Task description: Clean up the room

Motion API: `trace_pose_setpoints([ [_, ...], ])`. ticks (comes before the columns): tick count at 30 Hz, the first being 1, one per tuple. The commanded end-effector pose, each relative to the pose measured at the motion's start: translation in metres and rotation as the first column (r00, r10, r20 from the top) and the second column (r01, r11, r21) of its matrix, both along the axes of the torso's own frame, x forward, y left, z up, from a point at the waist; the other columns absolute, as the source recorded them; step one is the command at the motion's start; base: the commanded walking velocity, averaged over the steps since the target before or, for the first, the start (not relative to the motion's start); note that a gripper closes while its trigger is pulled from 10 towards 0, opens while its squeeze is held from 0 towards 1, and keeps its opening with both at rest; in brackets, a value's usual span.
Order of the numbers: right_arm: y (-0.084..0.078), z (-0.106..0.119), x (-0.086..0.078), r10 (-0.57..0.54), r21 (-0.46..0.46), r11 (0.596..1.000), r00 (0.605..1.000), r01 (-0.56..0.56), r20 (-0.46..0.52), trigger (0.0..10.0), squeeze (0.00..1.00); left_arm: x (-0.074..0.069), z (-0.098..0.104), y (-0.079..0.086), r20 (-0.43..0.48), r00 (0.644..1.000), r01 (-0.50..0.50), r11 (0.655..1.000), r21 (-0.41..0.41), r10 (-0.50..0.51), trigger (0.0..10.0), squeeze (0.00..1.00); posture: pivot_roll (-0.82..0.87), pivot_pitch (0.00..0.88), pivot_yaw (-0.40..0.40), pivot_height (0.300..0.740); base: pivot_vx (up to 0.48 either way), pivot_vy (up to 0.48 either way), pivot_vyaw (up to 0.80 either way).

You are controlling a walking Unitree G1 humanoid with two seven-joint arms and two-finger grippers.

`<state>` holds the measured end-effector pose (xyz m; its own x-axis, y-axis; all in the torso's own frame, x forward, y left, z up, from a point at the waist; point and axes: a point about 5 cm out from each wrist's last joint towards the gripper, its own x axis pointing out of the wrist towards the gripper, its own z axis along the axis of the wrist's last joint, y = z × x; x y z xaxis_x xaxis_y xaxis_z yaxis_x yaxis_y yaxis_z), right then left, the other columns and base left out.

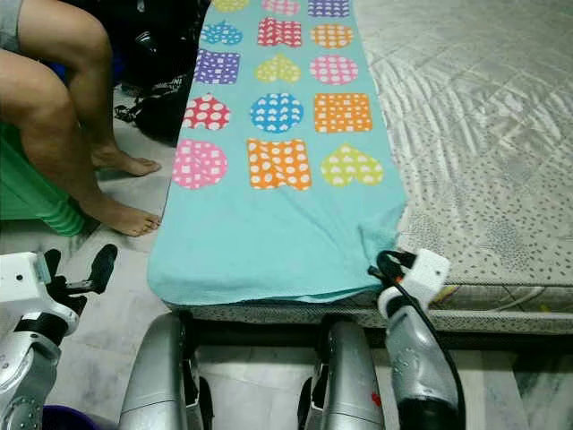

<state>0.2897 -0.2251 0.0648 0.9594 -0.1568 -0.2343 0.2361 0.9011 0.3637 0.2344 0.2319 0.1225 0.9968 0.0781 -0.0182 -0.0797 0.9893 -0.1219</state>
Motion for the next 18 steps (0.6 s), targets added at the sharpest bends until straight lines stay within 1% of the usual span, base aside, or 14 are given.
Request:
trace_pose_setpoints([
  [1,-0.009,-0.002,-0.008,-0.045,0.008,0.999,0.999,0.046,-0.023,0.0,0.00,-0.002,-0.005,0.002,-0.015,1.000,-0.002,1.000,-0.008,0.001,10.0,0.00,0.11,0.174,0.007,0.536,0.000,0.000,0.00],
  [4,-0.014,-0.004,-0.017,-0.077,-0.004,0.997,0.996,0.077,-0.037,0.0,0.00,-0.001,-0.005,0.000,-0.013,1.000,0.002,1.000,-0.012,-0.002,10.0,0.00,0.11,0.171,0.008,0.536,0.000,0.000,0.00],
  [7,-0.015,-0.004,-0.024,-0.095,-0.009,0.995,0.994,0.095,-0.050,0.0,0.00,0.000,-0.005,-0.001,-0.011,1.000,0.005,1.000,-0.014,-0.006,10.0,0.00,0.10,0.170,0.009,0.536,0.000,0.000,0.00],
  [8,-0.014,-0.005,-0.030,-0.105,-0.011,0.995,0.992,0.104,-0.072,2.1,0.00,0.002,-0.006,-0.001,-0.012,1.000,0.010,1.000,-0.015,-0.011,10.0,0.00,0.10,0.167,0.011,0.536,0.000,0.000,0.00],
  [9,-0.014,-0.005,-0.030,-0.105,-0.011,0.995,0.992,0.104,-0.072,2.1,0.00,0.002,-0.006,-0.001,-0.012,1.000,0.010,1.000,-0.015,-0.011,10.0,0.00,0.10,0.167,0.011,0.536,0.000,0.000,0.00],
  [10,-0.014,-0.006,-0.031,-0.101,-0.011,0.995,0.992,0.100,-0.079,7.7,0.00,0.002,-0.006,-0.001,-0.012,1.000,0.012,1.000,-0.015,-0.012,10.0,0.00,0.10,0.167,0.011,0.536,0.000,0.000,0.00],
  [11,-0.014,-0.008,-0.031,-0.092,-0.007,0.996,0.992,0.091,-0.089,10.0,0.00,0.002,-0.006,-0.001,-0.012,1.000,0.013,1.000,-0.015,-0.014,10.0,0.00,0.10,0.167,0.011,0.536,0.000,0.000,0.00],
  [15,-0.010,-0.007,-0.031,-0.078,-0.008,0.997,0.992,0.078,-0.102,10.0,0.00,0.003,-0.007,-0.002,-0.014,1.000,0.018,1.000,-0.014,-0.018,10.0,0.00,0.10,0.165,0.012,0.536,0.000,0.000,0.00],
  [16,-0.010,-0.006,-0.032,-0.076,-0.007,0.997,0.992,0.076,-0.103,10.0,0.89,0.003,-0.007,-0.002,-0.014,1.000,0.019,1.000,-0.014,-0.019,10.0,0.00,0.10,0.162,0.011,0.536,0.000,0.000,0.00],
  [17,-0.009,-0.006,-0.032,-0.075,-0.006,0.997,0.992,0.075,-0.104,10.0,1.00,0.003,-0.007,-0.002,-0.015,1.000,0.019,1.000,-0.014,-0.019,10.0,0.00,0.10,0.162,0.011,0.536,0.000,0.000,0.00],
  [18,-0.008,-0.006,-0.032,-0.071,-0.002,0.997,0.992,0.071,-0.106,10.0,1.00,0.003,-0.007,-0.002,-0.016,1.000,0.020,1.000,-0.014,-0.020,10.0,0.00,0.10,0.162,0.011,0.536,0.000,0.000,0.00],
])
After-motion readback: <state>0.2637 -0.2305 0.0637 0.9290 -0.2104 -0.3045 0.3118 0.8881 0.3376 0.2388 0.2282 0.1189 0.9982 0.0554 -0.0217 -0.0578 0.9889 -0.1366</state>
